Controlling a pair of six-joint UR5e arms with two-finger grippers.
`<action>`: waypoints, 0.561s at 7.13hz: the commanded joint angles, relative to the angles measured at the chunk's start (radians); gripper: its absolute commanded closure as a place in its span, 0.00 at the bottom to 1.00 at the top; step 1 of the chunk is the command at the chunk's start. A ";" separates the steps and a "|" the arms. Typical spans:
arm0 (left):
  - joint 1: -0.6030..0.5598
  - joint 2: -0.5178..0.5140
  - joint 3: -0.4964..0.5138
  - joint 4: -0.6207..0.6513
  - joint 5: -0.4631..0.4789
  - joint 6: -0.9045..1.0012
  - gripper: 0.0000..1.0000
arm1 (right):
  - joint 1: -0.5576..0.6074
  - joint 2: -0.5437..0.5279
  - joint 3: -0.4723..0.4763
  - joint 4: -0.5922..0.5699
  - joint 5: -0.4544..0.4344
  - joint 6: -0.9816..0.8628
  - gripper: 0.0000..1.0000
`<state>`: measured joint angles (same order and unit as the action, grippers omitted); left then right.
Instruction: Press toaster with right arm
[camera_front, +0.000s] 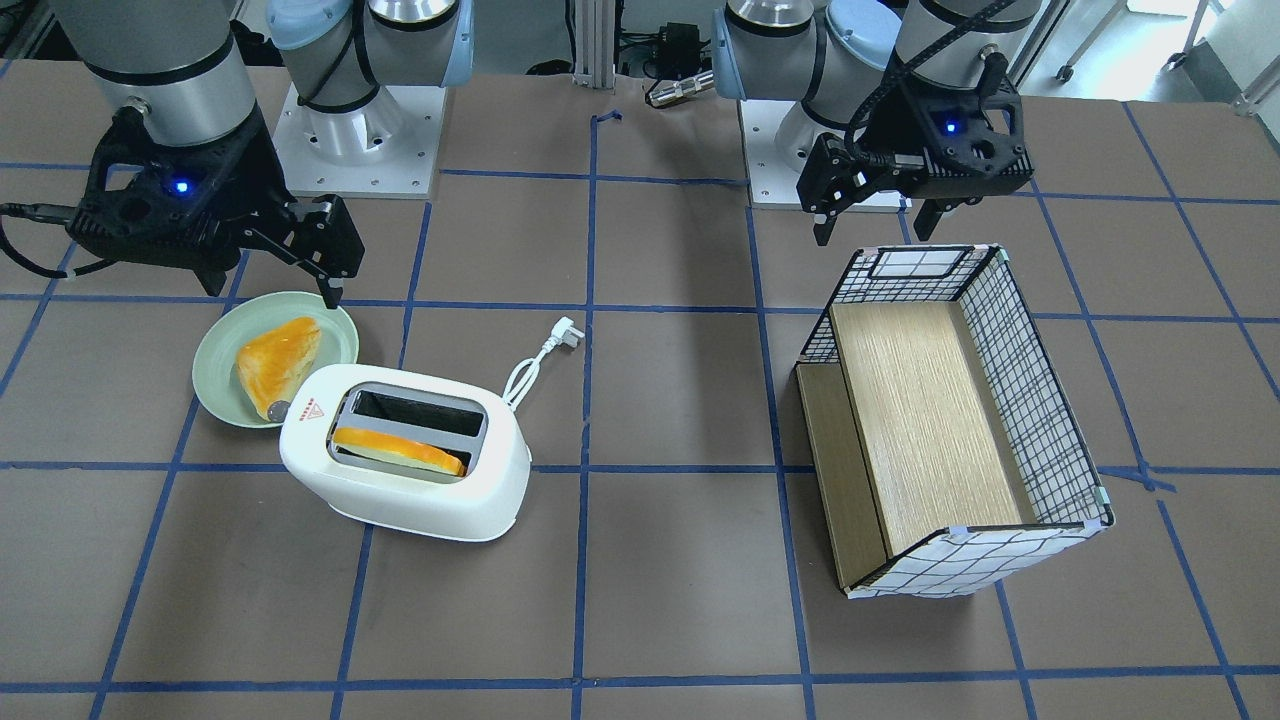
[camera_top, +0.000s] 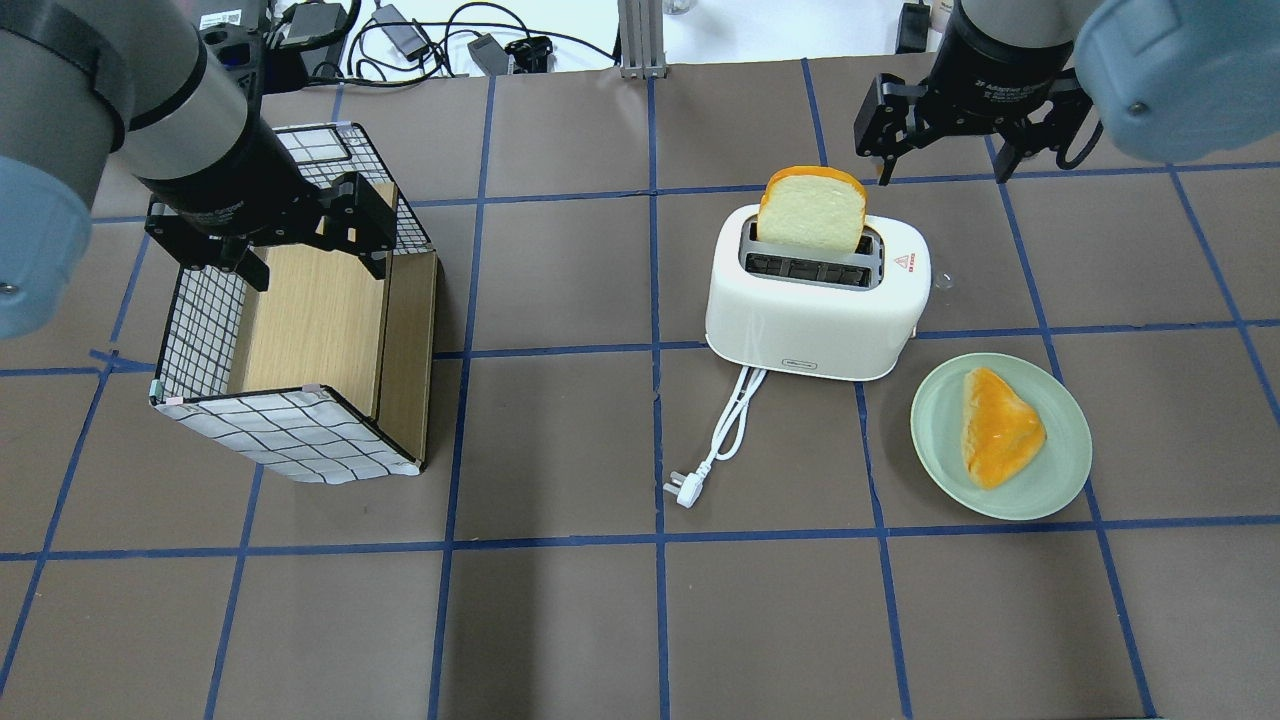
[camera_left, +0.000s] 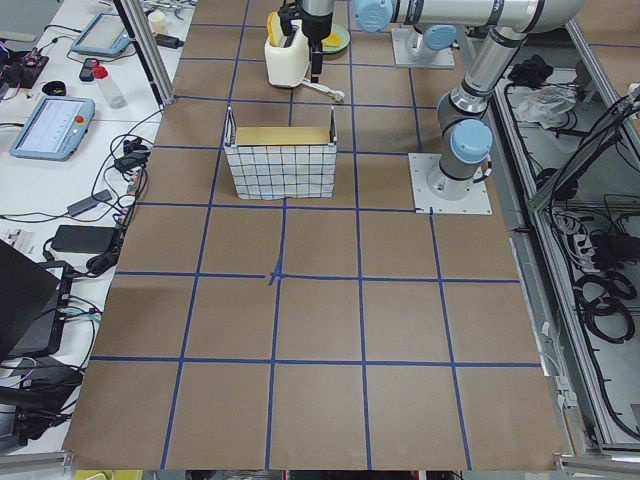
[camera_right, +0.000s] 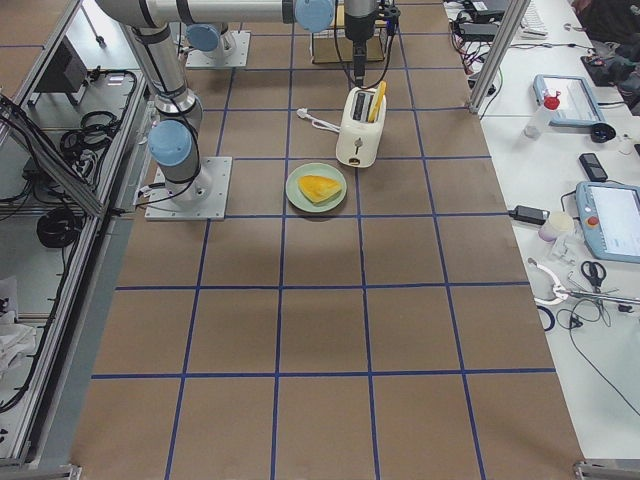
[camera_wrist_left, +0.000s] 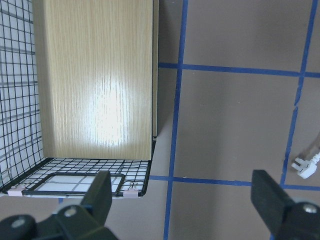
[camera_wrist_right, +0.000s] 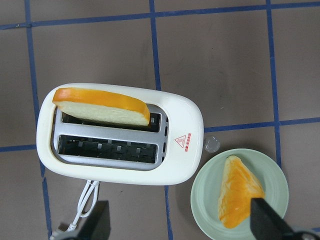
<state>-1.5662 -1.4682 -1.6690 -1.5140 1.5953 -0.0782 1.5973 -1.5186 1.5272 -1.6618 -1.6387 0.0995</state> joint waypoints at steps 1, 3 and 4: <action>0.000 0.000 0.000 0.000 0.000 0.000 0.00 | -0.002 0.000 -0.001 0.016 0.026 -0.041 0.00; 0.000 0.000 0.000 0.000 0.000 0.000 0.00 | -0.002 -0.008 -0.002 0.025 0.071 -0.049 0.00; 0.000 0.000 0.000 0.000 0.000 0.000 0.00 | -0.003 -0.009 -0.004 0.048 0.098 -0.052 0.00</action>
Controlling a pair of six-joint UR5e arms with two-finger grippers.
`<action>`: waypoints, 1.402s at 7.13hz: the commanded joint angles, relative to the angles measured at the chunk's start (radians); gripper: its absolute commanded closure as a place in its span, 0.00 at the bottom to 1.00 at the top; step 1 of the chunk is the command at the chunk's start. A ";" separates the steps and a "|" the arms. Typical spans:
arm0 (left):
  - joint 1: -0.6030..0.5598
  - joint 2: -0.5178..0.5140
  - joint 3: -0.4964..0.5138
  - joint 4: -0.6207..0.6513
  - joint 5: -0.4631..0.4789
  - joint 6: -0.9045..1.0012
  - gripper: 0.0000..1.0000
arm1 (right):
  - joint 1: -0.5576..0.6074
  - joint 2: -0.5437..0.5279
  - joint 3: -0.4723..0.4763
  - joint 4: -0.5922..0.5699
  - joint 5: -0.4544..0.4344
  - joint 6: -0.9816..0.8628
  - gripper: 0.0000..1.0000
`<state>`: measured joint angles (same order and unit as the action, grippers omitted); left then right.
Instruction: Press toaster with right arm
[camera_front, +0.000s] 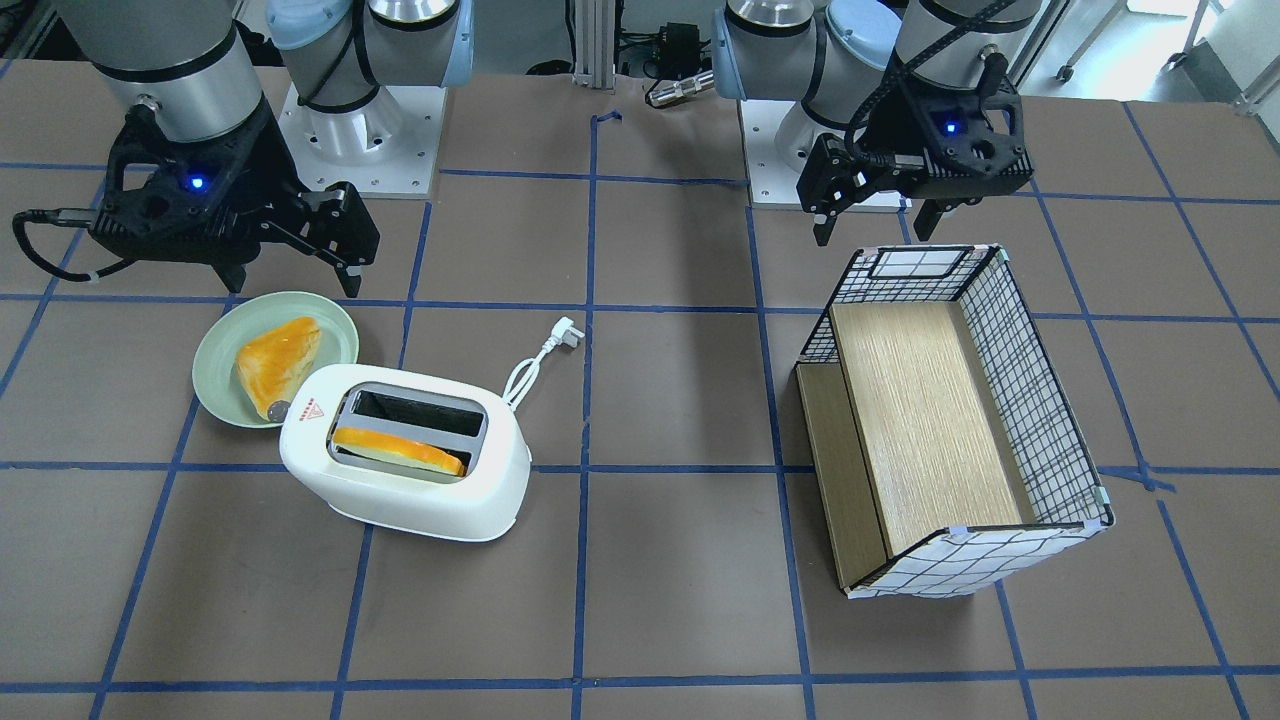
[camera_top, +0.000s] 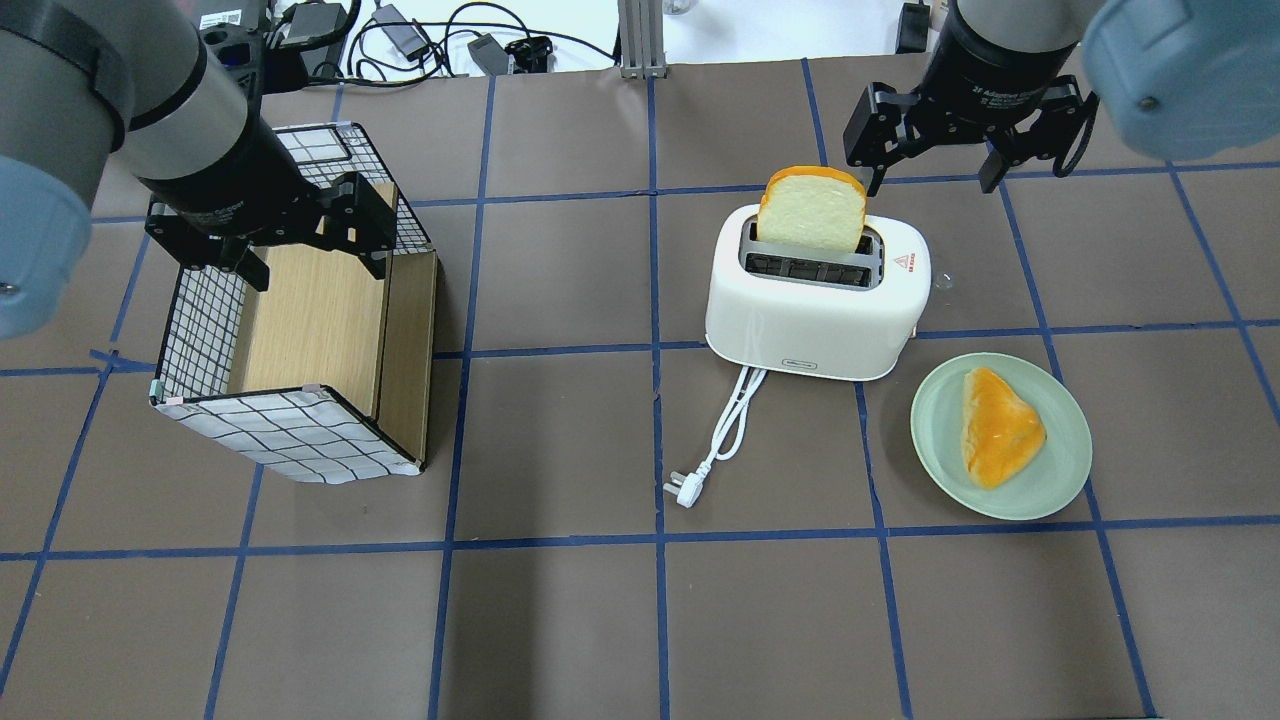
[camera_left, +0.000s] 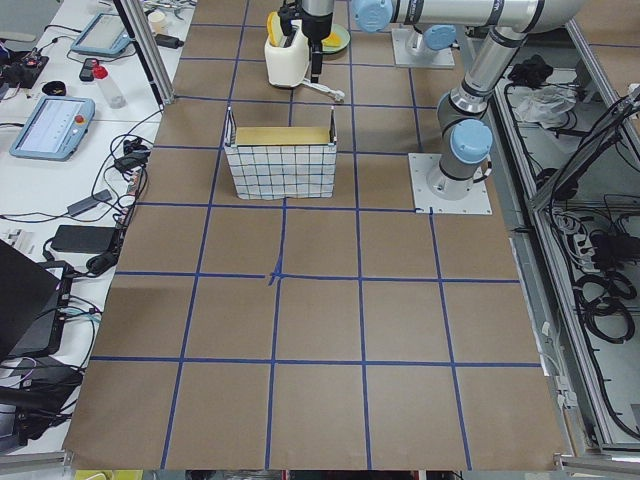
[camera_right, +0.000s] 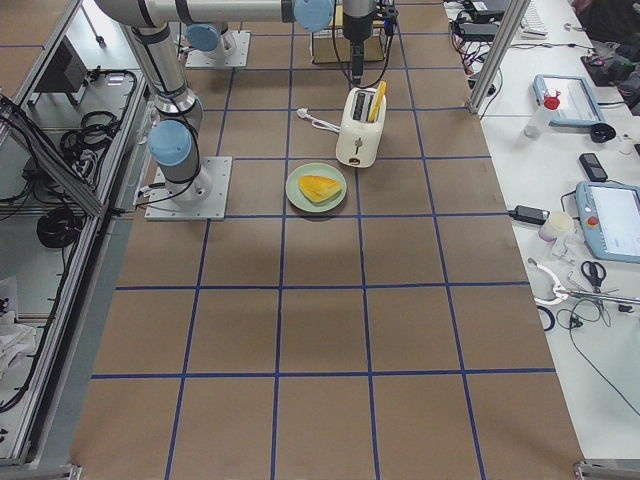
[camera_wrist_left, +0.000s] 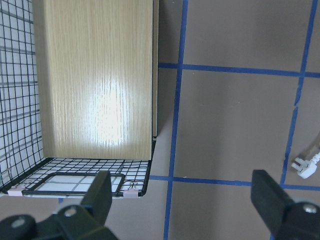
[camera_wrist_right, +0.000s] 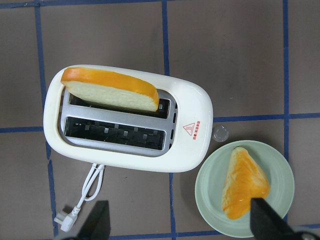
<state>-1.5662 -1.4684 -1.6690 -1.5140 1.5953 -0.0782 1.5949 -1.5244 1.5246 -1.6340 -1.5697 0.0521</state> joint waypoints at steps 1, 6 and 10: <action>0.000 0.000 0.000 0.000 0.000 0.000 0.00 | -0.010 -0.005 -0.003 0.022 0.036 -0.011 0.00; 0.000 0.000 0.000 0.000 0.000 0.000 0.00 | -0.018 -0.019 -0.006 0.022 -0.036 -0.008 0.00; 0.000 0.000 0.000 0.000 0.000 0.000 0.00 | -0.018 -0.019 -0.006 0.022 -0.030 -0.008 0.00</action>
